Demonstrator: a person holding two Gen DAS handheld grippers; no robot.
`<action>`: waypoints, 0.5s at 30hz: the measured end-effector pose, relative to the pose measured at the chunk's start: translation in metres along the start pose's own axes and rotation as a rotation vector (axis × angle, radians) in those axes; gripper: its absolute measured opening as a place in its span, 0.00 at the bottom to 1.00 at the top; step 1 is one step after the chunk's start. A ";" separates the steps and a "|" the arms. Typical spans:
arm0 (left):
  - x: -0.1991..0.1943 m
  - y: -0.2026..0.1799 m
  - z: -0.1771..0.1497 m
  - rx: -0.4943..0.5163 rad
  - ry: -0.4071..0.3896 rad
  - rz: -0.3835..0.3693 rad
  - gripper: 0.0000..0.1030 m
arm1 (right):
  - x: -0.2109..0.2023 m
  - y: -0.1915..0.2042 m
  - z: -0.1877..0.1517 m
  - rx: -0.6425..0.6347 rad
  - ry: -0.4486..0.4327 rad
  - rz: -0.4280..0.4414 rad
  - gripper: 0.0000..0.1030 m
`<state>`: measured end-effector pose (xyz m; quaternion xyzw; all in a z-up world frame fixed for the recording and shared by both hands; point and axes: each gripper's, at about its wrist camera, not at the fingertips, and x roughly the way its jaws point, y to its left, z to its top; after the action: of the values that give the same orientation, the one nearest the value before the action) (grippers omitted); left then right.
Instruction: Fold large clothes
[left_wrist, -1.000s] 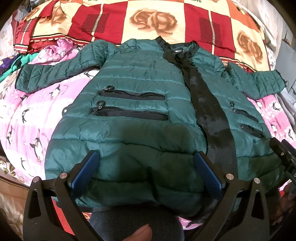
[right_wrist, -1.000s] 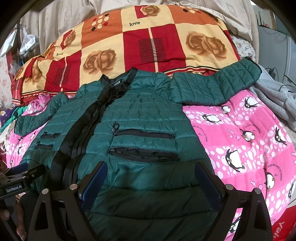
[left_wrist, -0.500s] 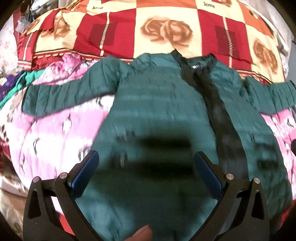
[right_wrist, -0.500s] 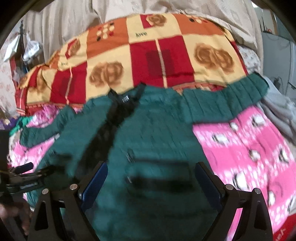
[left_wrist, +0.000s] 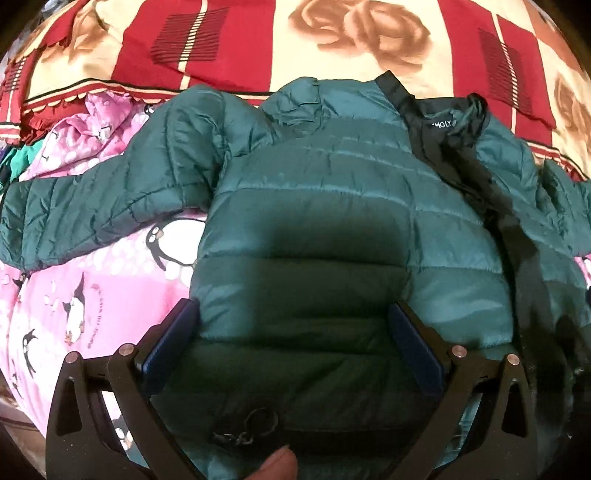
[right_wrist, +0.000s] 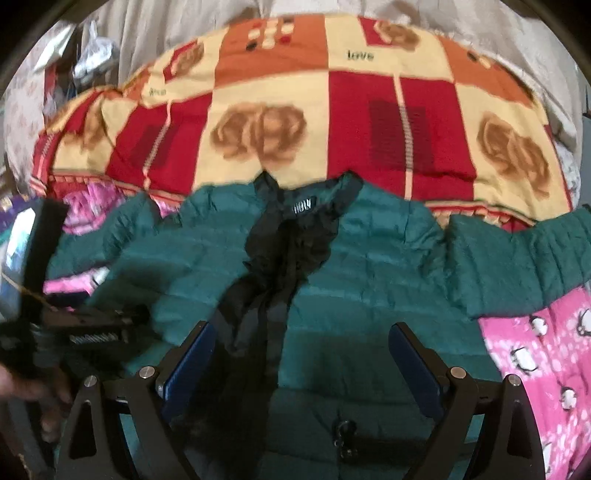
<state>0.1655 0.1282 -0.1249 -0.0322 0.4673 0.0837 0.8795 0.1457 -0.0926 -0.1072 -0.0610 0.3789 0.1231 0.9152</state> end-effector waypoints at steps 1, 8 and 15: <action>-0.001 0.001 -0.003 -0.002 -0.018 0.002 1.00 | 0.005 -0.002 -0.001 0.007 0.025 0.008 0.91; -0.002 -0.006 -0.007 0.013 -0.038 0.034 1.00 | 0.027 -0.002 -0.009 -0.021 0.106 -0.021 0.91; -0.022 -0.015 -0.015 0.054 -0.183 0.082 1.00 | 0.026 -0.001 -0.009 -0.019 0.087 -0.032 0.91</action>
<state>0.1432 0.1084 -0.1154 0.0182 0.3880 0.1096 0.9149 0.1581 -0.0905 -0.1319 -0.0810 0.4162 0.1093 0.8990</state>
